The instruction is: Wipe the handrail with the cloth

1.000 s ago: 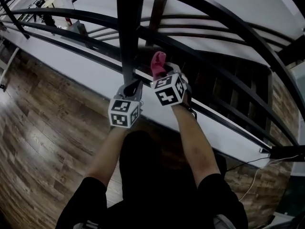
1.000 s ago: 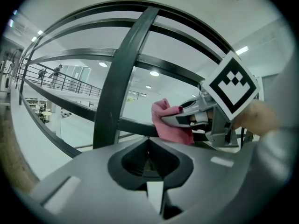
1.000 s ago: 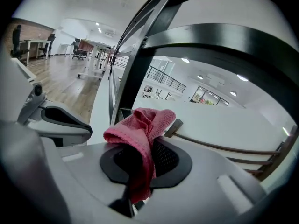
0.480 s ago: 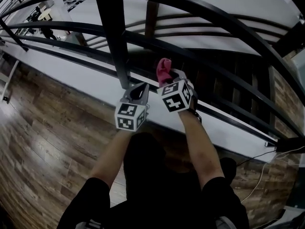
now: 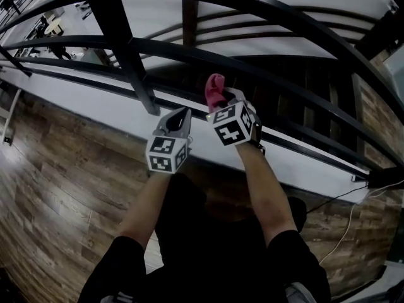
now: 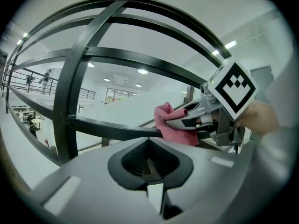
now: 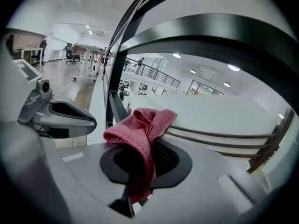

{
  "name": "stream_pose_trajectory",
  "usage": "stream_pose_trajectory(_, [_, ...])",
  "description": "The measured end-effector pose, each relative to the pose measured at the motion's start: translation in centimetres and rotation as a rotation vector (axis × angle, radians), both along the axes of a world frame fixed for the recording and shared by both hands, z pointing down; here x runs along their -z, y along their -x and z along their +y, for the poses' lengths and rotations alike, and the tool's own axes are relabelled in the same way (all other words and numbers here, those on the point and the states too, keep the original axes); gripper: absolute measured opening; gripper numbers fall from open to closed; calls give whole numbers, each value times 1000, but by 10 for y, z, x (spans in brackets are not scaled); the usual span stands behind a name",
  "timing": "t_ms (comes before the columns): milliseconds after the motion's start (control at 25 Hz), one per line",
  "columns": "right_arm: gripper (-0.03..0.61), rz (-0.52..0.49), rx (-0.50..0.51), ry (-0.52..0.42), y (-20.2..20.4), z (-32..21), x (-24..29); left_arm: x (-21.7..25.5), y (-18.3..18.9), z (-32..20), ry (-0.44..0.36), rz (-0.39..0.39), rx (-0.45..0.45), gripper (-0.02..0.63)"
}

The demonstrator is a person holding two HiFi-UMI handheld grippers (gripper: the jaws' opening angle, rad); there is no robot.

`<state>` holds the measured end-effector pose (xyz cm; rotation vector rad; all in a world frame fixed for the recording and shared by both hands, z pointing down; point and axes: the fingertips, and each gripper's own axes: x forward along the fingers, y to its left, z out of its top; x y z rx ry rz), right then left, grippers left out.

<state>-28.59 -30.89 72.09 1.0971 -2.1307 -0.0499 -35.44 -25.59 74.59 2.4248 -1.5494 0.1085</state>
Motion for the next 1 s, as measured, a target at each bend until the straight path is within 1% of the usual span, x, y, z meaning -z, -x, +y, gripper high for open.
stream_pose_trajectory(160, [51, -21, -29, 14, -26, 5, 0, 2, -33, 1, -5, -8, -56, 0])
stream_pose_trajectory(360, [51, -8, -54, 30, -40, 8, 0, 10, -48, -2, -9, 13, -76, 0])
stream_pose_trajectory(520, [51, -2, -83, 36, -61, 11, -2, 13, -64, -2, -17, 16, -115, 0])
stream_pose_trajectory(800, [51, 26, -145, 21, -97, 20, 6, 33, -103, 7, -71, 30, -205, 0])
stream_pose_trajectory(1000, [51, 39, -189, 15, -128, 23, 7, 37, -132, 11, -85, 35, -263, 0])
